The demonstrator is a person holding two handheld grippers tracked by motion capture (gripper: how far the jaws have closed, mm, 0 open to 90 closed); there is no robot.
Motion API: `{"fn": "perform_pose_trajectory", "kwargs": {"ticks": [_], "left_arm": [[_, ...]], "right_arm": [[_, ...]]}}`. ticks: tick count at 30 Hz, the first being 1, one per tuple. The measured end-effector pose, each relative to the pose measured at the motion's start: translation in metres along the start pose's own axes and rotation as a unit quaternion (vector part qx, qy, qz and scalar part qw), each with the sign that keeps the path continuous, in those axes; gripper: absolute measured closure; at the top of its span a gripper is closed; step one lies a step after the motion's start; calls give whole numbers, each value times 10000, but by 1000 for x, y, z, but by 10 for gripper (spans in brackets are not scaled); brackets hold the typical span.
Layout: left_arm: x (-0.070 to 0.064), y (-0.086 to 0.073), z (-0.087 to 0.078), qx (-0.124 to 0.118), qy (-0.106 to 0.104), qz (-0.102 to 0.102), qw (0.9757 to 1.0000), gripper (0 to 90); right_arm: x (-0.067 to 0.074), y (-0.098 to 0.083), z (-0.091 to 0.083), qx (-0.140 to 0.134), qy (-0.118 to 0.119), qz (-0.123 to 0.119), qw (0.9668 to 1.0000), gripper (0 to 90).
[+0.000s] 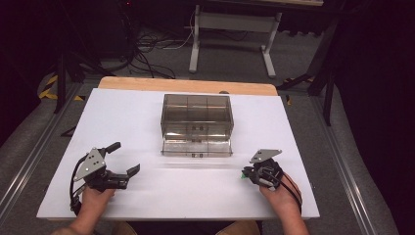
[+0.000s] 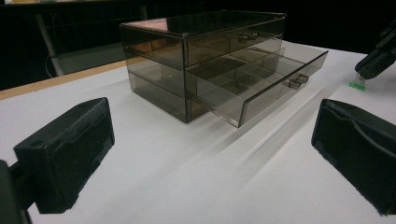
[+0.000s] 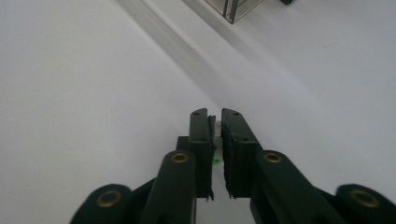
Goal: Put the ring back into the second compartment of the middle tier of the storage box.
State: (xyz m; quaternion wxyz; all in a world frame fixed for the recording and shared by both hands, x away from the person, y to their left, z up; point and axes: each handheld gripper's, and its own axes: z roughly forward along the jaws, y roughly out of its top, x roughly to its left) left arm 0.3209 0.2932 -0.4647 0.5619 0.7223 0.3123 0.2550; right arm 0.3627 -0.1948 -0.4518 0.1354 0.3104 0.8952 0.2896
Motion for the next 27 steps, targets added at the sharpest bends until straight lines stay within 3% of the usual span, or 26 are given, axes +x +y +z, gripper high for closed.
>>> {"fn": "perform_pose_trajectory", "kwargs": {"ticks": [18,27], "left_arm": [[0,0,0,-13,-1,-2,10000,3],[0,0,0,-12,2,0,10000,3]], "right_arm": [[2,2,-10,-222,-111,-60,9997,854],[2,3,-18,-545,-160,-43,9984,854]]}}
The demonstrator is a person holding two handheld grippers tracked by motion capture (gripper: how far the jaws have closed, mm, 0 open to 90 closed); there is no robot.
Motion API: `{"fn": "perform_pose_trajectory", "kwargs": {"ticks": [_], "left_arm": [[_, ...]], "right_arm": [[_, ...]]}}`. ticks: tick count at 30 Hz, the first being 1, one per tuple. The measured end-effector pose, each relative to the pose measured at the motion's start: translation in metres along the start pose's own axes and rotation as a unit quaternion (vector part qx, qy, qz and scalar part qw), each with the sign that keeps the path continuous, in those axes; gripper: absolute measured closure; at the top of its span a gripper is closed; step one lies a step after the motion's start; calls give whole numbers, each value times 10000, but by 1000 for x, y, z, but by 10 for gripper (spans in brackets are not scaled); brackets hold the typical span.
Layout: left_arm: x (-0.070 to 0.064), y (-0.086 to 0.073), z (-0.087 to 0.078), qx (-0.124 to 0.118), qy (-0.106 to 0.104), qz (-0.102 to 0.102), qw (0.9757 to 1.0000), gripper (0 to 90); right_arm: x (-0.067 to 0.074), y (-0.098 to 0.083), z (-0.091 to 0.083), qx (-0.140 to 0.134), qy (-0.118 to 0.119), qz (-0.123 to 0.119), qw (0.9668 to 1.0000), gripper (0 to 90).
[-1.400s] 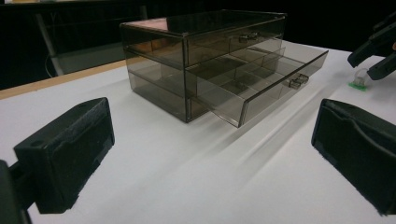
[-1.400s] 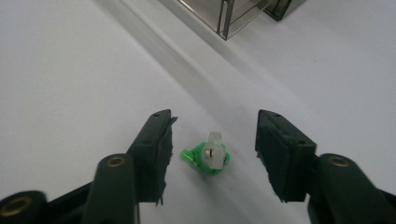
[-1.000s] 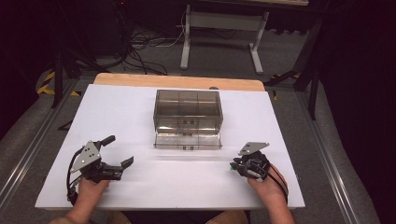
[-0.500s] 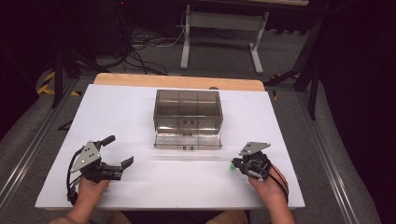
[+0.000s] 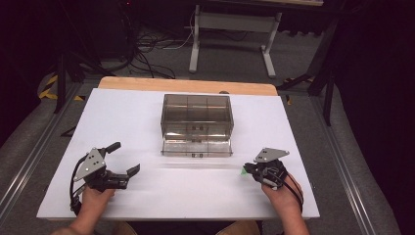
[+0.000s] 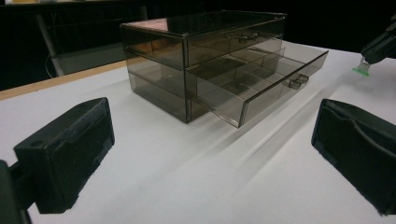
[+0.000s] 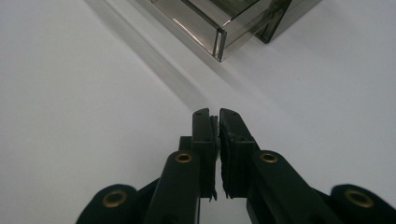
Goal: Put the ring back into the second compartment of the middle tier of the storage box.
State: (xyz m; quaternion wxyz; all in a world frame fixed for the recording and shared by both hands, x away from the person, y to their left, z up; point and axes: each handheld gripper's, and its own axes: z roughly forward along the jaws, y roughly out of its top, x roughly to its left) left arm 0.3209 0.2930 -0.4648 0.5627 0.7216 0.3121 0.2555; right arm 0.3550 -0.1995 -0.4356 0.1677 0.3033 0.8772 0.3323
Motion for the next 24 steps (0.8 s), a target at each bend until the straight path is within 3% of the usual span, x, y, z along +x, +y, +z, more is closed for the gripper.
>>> {"fn": "perform_pose_trajectory", "kwargs": {"ticks": [24], "left_arm": [[0,0,0,-7,21,-31,10000,3]], "right_arm": [[1,7,-9,-370,-98,-23,9993,854]]}}
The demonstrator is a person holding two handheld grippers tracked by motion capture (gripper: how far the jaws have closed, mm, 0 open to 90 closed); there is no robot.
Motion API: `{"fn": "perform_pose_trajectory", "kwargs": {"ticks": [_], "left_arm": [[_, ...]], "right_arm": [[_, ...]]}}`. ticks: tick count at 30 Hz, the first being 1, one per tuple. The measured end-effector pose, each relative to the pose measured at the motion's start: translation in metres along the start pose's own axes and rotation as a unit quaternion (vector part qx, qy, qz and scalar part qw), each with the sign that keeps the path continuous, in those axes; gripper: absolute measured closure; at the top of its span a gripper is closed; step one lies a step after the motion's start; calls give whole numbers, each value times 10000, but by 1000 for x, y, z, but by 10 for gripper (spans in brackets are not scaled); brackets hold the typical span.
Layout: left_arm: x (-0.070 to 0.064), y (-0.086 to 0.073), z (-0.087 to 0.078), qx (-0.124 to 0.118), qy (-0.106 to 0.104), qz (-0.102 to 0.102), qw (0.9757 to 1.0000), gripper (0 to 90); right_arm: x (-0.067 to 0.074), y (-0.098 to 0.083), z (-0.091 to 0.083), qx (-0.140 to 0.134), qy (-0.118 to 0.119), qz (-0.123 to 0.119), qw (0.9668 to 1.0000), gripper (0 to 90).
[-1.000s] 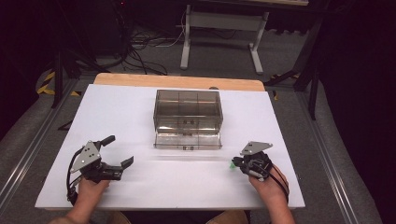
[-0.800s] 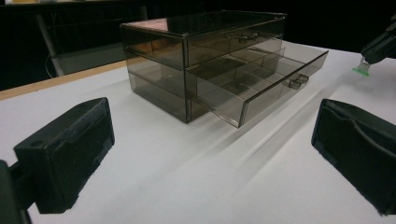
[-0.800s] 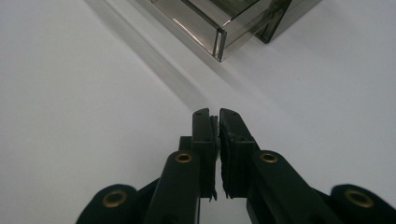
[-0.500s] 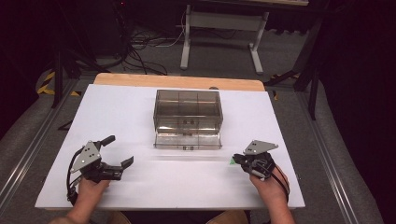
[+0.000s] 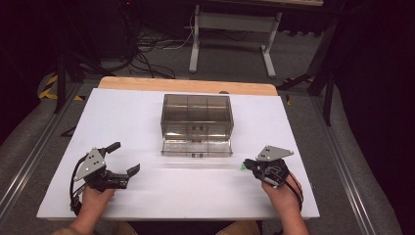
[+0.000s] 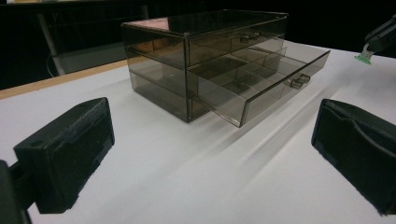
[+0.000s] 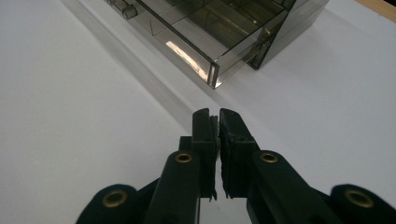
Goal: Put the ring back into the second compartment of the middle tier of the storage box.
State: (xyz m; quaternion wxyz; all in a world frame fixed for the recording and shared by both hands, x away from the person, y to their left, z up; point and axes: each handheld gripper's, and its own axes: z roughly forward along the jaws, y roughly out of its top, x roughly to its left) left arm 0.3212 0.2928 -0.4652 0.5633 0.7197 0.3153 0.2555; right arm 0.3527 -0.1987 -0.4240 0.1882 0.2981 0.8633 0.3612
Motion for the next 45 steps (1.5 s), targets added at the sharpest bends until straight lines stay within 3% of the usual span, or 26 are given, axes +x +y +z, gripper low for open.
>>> {"fn": "perform_pose_trajectory", "kwargs": {"ticks": [35,45], "left_arm": [[0,0,0,11,9,15,10000,3],[0,0,0,1,4,21,10000,3]], "right_arm": [[-5,40,-5,-177,140,-201,9995,854],[0,62,1,-28,195,-532,9984,854]]}}
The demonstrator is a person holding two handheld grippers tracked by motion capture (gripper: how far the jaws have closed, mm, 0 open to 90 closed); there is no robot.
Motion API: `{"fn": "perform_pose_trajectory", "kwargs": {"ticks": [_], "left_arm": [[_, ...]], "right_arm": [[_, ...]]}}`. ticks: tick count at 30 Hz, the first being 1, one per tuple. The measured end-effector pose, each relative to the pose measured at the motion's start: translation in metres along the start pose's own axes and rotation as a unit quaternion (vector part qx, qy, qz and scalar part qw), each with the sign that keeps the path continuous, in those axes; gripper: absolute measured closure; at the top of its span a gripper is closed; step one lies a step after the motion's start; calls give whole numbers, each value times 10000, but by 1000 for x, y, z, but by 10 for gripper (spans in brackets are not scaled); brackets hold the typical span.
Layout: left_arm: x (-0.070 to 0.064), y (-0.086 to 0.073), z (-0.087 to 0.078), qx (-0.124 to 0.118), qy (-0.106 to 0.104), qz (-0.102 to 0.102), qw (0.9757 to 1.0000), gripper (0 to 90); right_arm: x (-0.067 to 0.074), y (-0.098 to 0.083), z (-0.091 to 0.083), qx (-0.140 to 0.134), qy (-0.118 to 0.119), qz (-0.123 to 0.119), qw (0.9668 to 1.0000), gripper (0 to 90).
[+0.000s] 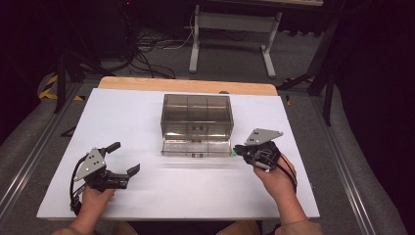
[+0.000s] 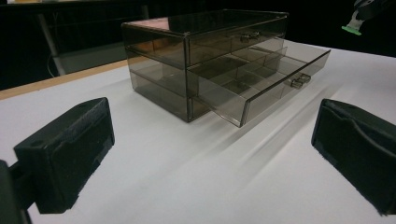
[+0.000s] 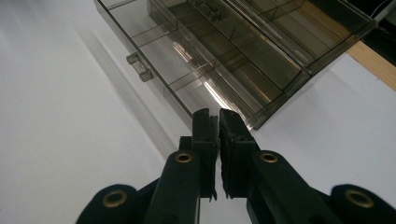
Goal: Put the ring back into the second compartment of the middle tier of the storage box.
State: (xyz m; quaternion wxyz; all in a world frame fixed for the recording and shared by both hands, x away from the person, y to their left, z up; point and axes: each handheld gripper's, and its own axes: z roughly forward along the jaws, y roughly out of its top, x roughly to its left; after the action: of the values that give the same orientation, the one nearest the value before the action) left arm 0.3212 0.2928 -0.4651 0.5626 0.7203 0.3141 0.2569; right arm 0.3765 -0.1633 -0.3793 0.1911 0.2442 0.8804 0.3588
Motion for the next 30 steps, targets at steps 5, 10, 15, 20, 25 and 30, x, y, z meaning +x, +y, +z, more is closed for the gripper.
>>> {"fn": "perform_pose_trajectory", "kwargs": {"ticks": [5,10,15,20,25,30], "left_arm": [[0,0,0,14,-2,-10,10000,3],[0,0,0,1,-1,-14,10000,3],[0,0,0,16,1,-17,10000,3],[1,0,0,30,-5,-3,10000,3],[0,0,0,23,-2,-14,10000,3],[0,0,0,20,-7,-14,10000,3]], "right_arm": [[2,8,7,53,49,-81,9999,854],[3,18,16,66,131,-151,9998,854],[4,29,25,113,197,-294,9993,854],[6,38,36,171,258,-402,9987,854],[8,45,44,211,279,-415,9985,853],[9,49,53,245,276,-401,9985,853]]}}
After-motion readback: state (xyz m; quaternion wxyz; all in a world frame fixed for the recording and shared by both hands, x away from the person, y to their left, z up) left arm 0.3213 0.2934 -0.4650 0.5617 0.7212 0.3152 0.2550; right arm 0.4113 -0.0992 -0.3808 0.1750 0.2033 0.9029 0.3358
